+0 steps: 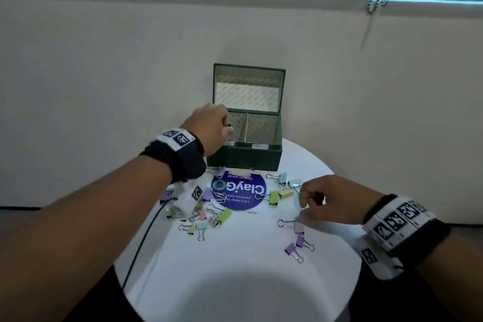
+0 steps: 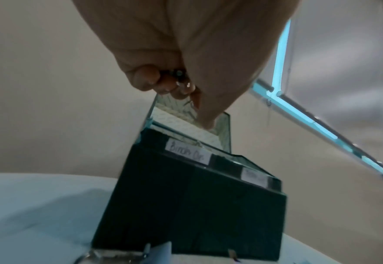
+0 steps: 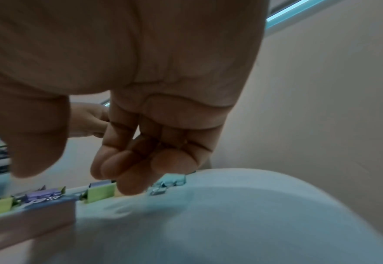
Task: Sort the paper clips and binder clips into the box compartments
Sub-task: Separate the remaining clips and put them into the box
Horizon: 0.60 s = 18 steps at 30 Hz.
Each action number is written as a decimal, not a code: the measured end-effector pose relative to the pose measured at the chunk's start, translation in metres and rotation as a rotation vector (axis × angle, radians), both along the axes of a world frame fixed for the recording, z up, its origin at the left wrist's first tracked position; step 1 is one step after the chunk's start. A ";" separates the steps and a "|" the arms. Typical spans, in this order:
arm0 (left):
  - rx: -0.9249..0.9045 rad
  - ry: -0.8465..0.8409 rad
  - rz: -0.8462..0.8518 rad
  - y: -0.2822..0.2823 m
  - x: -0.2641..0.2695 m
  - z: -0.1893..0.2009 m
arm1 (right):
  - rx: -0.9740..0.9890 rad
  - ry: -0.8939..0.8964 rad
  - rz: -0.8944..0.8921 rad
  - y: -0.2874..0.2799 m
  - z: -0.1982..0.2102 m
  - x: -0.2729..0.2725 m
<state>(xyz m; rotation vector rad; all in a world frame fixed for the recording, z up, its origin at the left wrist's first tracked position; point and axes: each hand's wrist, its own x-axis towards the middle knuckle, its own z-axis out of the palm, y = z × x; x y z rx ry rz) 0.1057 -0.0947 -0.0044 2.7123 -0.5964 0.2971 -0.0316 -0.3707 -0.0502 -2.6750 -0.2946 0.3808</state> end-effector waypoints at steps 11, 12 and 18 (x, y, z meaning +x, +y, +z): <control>0.129 0.069 -0.096 -0.001 0.001 0.004 | -0.002 -0.117 -0.011 0.006 -0.010 0.003; 0.161 0.030 -0.158 -0.003 -0.015 0.007 | 0.012 -0.080 -0.020 0.007 -0.008 0.000; 0.532 0.114 -0.770 -0.039 -0.125 -0.007 | 0.017 0.135 0.013 0.013 -0.002 -0.023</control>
